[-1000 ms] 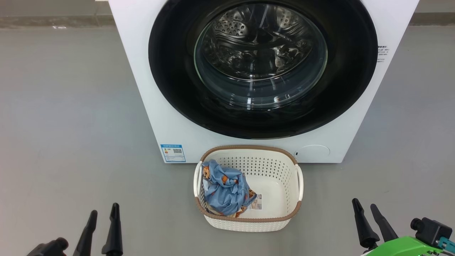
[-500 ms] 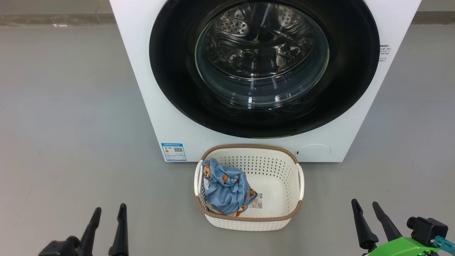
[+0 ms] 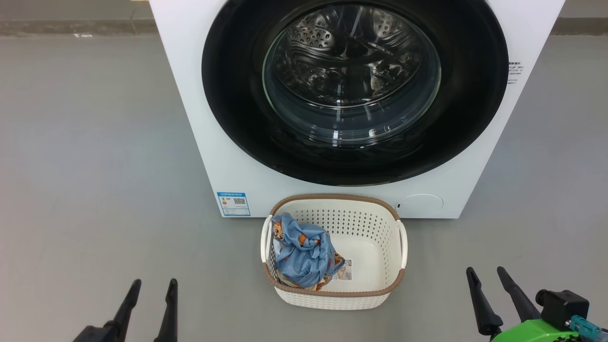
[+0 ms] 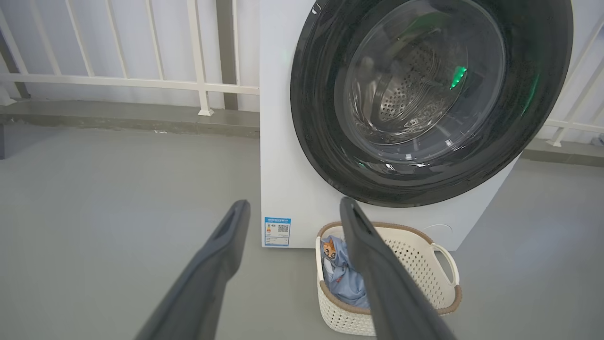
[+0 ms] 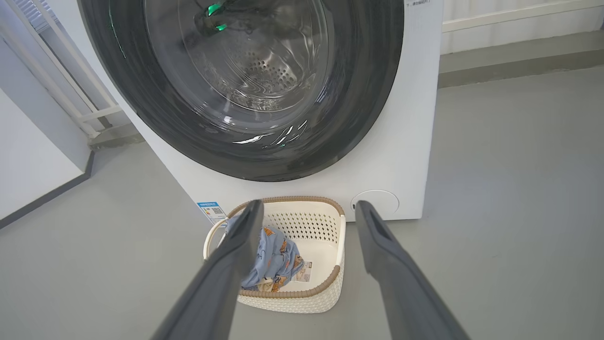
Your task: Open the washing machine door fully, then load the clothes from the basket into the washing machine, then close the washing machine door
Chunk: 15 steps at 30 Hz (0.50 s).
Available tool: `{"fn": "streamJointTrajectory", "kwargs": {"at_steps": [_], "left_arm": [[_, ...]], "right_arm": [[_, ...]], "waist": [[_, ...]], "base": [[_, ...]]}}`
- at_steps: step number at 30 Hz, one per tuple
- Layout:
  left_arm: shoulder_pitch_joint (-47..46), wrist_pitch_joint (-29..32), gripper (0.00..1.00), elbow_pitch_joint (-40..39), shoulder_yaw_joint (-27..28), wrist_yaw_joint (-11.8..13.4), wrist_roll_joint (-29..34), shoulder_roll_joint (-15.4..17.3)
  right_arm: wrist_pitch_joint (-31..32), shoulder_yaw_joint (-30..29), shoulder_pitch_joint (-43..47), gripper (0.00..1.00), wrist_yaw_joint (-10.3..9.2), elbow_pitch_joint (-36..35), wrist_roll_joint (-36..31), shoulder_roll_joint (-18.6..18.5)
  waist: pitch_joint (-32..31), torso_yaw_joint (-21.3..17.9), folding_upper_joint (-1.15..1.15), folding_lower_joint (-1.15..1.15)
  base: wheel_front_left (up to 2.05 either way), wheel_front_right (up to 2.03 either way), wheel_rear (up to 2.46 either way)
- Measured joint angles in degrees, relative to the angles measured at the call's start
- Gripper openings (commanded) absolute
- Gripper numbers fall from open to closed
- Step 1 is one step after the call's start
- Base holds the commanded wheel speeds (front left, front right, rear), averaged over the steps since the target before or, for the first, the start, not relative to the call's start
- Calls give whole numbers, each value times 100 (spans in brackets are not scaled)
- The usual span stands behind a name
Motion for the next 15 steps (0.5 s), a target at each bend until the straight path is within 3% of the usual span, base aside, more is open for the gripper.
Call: {"fn": "streamJointTrajectory", "kwargs": {"at_steps": [10, 15], "left_arm": [[1, -157, 100, 25, -22, 0, 579, 56], [1, -157, 100, 71, -13, 0, 587, 57]], "right_arm": [[-174, -25, 4, 100, 0, -13, -584, -35], [-174, -57, 13, 100, 0, -31, -610, -30]], "waist": [[-5, -8, 0, 0], [-16, -19, 0, 0]], "base": [[0, 0, 0], [0, 0, 0]]}}
